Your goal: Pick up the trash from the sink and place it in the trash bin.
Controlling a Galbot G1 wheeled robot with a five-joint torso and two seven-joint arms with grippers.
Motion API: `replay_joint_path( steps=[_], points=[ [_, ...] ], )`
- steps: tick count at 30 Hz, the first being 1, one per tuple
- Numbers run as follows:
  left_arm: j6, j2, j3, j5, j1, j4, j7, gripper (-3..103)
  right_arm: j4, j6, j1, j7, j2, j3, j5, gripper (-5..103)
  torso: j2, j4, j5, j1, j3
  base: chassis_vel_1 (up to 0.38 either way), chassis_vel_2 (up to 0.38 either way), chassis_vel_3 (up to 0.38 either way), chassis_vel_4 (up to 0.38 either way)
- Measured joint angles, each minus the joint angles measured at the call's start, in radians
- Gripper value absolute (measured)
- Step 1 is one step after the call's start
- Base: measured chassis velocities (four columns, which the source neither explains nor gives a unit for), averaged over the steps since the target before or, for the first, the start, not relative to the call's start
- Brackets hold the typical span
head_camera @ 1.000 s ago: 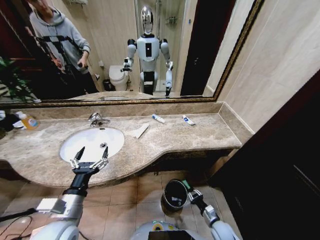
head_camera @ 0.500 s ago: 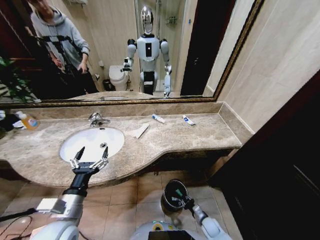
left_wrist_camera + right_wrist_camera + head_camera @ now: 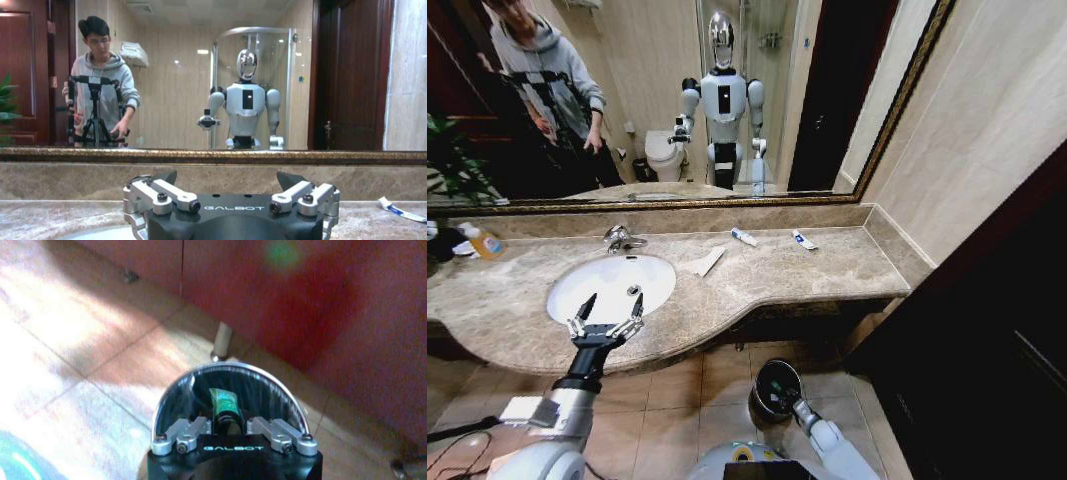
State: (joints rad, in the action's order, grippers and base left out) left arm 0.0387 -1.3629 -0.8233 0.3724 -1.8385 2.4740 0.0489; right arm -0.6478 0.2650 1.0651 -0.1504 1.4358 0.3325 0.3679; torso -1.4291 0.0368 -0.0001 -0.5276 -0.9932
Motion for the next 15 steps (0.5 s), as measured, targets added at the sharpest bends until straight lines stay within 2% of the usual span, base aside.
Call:
replay_joint_path(
  steps=[3,5,15],
  points=[
    [0.000,0.000,0.000,0.000,0.000,0.000,0.000,100,0.157,0.021,-0.066,0.047,0.019,0.020,0.065,21,0.000,0.0001,0.0000,0.000,0.000,0.000,0.000,0.000,0.000],
    [0.000,0.000,0.000,0.000,0.000,0.000,0.000,100,0.192,0.028,-0.080,0.060,0.024,0.021,0.070,21,0.000,0.0000,0.0000,0.000,0.000,0.000,0.000,0.000,0.000],
    [0.000,0.000,0.000,0.000,0.000,0.000,0.000,100,0.217,0.025,-0.096,0.062,0.032,0.016,0.074,21,0.000,0.0001,0.0002,0.000,0.000,0.000,0.000,0.000,0.000]
  ],
)
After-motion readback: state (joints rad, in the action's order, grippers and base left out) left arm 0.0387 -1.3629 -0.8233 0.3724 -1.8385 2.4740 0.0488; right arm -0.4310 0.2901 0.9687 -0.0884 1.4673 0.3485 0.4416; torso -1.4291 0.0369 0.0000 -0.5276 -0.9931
